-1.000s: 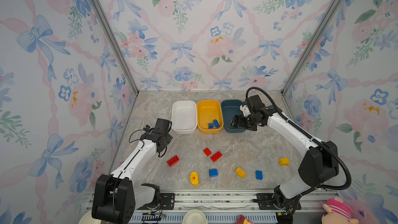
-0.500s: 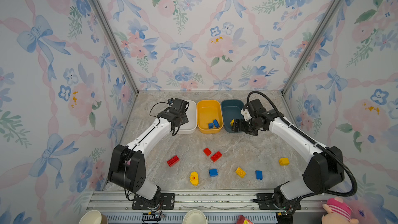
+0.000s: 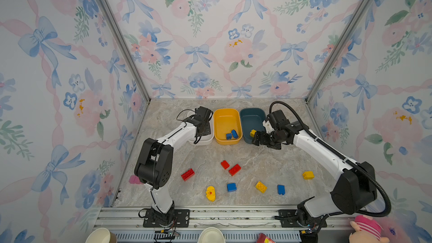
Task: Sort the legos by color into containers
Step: 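Carry the red brick with the left gripper into the white bin and release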
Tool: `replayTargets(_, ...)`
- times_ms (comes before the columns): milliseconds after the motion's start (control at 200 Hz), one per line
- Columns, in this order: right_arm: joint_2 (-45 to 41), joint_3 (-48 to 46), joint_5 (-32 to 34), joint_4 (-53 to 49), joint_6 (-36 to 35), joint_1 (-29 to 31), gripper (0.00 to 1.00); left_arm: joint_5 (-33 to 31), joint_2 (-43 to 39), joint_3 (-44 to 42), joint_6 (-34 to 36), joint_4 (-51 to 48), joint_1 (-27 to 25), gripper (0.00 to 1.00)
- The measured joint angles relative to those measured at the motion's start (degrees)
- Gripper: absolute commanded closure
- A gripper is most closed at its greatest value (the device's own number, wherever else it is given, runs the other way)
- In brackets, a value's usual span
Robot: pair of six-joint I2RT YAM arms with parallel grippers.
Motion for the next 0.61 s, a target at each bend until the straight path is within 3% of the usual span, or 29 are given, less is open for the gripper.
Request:
replayTargets(230,-1.20,-1.62,0.15,-0.09,0.17,0.00,0.09,0.42,0.00,-0.20,0.33,0.83,0.00,0.47)
replayTargets(605,-3.19,-4.59,0.33,-0.48,0.70,-0.02,0.08,1.38,-1.68,-3.48,0.46,1.77,-0.02,0.39)
